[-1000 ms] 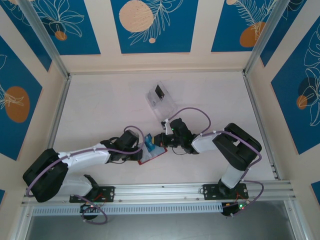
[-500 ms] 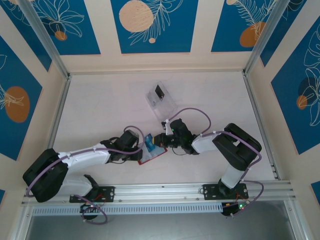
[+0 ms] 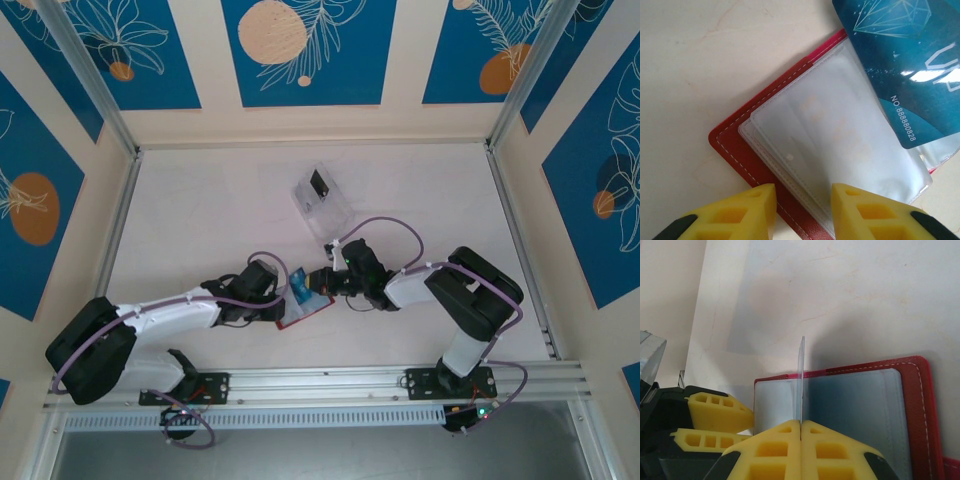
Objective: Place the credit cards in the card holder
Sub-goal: Insert the credit card into the card slot.
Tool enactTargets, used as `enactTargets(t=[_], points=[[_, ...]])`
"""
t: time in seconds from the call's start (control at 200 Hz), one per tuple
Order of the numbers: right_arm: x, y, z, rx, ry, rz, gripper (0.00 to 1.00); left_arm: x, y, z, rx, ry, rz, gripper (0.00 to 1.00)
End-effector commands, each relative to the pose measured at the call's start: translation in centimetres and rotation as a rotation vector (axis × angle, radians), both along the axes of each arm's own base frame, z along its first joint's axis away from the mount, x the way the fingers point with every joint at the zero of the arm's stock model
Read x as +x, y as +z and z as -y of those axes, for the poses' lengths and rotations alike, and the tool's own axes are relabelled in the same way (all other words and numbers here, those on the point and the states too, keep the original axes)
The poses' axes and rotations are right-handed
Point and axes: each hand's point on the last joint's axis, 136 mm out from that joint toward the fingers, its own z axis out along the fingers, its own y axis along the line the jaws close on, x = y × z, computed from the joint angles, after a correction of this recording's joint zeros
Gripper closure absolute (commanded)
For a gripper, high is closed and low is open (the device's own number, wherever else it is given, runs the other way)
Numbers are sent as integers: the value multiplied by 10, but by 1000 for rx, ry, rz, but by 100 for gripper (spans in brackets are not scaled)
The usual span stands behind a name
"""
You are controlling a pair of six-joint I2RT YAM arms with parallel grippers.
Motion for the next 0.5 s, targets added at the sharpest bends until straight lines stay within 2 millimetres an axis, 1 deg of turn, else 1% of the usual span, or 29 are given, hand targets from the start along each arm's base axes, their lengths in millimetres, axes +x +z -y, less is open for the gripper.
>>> enactTargets(t=[0.0, 0.495], points=[[-1, -9, 4, -12, -11, -9, 100, -4, -3, -8, 32, 18, -19, 66], [-7, -18, 4, -20, -5, -23, 100, -3, -1, -8, 29, 20, -19, 66]])
